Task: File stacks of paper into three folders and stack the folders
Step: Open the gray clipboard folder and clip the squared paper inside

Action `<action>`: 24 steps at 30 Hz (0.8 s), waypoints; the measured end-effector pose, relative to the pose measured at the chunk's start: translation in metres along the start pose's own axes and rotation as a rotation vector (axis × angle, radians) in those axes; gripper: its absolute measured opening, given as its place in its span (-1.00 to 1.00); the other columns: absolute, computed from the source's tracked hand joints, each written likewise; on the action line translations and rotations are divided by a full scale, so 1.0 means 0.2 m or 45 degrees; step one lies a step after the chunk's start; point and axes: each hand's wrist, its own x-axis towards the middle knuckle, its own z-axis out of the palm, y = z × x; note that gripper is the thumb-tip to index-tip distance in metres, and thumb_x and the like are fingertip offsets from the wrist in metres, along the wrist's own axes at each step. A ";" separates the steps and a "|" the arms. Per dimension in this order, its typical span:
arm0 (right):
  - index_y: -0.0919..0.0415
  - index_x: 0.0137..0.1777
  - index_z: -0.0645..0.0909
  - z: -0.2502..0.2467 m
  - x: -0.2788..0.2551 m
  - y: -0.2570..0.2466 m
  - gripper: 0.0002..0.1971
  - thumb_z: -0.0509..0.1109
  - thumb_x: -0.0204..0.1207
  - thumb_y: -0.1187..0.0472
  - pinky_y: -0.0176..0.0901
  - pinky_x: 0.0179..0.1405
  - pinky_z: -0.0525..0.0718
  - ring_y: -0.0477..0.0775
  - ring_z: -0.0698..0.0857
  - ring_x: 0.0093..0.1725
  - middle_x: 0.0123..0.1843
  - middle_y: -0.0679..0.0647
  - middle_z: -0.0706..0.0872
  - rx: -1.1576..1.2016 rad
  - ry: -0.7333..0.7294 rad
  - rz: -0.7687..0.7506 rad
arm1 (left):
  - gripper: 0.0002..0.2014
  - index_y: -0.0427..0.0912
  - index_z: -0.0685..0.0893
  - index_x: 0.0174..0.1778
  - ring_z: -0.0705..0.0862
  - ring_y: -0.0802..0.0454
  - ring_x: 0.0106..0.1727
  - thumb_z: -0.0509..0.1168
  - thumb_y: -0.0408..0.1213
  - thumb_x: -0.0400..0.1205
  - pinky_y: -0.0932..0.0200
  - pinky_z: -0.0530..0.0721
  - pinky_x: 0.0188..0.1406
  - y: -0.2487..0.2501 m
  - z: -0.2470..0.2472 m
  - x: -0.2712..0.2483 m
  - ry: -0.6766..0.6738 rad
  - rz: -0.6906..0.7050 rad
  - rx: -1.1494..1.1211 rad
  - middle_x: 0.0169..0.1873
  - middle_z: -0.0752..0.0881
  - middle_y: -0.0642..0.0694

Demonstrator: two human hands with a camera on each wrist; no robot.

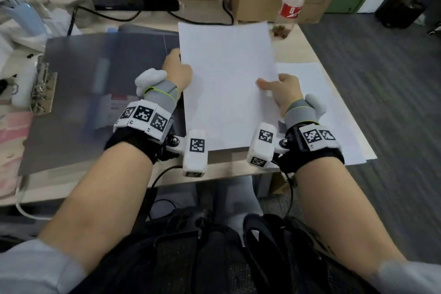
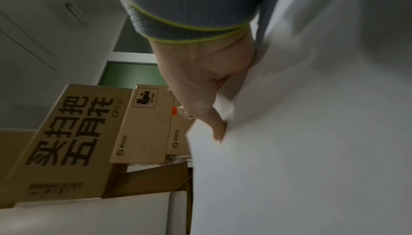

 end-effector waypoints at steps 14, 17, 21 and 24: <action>0.12 0.40 0.56 0.08 0.10 -0.02 -0.57 0.36 0.53 0.33 -0.16 0.23 0.61 0.10 0.64 0.07 0.30 0.15 0.69 -0.054 0.074 0.045 | -0.66 -0.34 0.61 0.12 0.60 -0.18 -0.06 0.03 -0.49 0.51 -0.02 0.64 -0.01 -0.06 -0.01 0.10 -0.014 -0.105 0.023 0.00 0.65 -0.20; 0.12 0.39 0.58 0.09 0.14 -0.06 -0.59 0.36 0.54 0.33 -0.12 0.21 0.65 0.12 0.67 0.03 0.23 0.17 0.72 -0.077 0.049 0.063 | -0.74 -0.31 0.59 -0.02 0.52 -0.12 -0.15 0.04 -0.49 0.50 0.07 0.52 -0.15 -0.05 -0.02 0.14 -0.023 -0.131 0.021 -0.09 0.59 -0.17; 0.11 0.36 0.60 0.12 0.19 -0.09 -0.60 0.38 0.53 0.32 -0.07 0.28 0.65 0.13 0.68 0.04 0.21 0.17 0.74 -0.119 0.038 0.070 | -0.78 -0.26 0.53 -0.15 0.43 -0.10 -0.21 0.08 -0.40 0.34 0.03 0.46 -0.20 -0.12 -0.03 0.25 -0.064 -0.203 0.090 -0.19 0.51 -0.18; 0.07 0.38 0.58 0.13 0.21 -0.10 -0.58 0.40 0.52 0.27 -0.10 0.28 0.63 0.11 0.66 0.02 0.22 0.15 0.72 -0.198 0.038 0.081 | -0.75 -0.20 0.56 -0.23 0.53 -0.11 -0.22 0.09 -0.36 0.22 -0.13 0.67 -0.09 -0.16 -0.03 0.32 -0.077 -0.221 0.114 -0.25 0.54 -0.19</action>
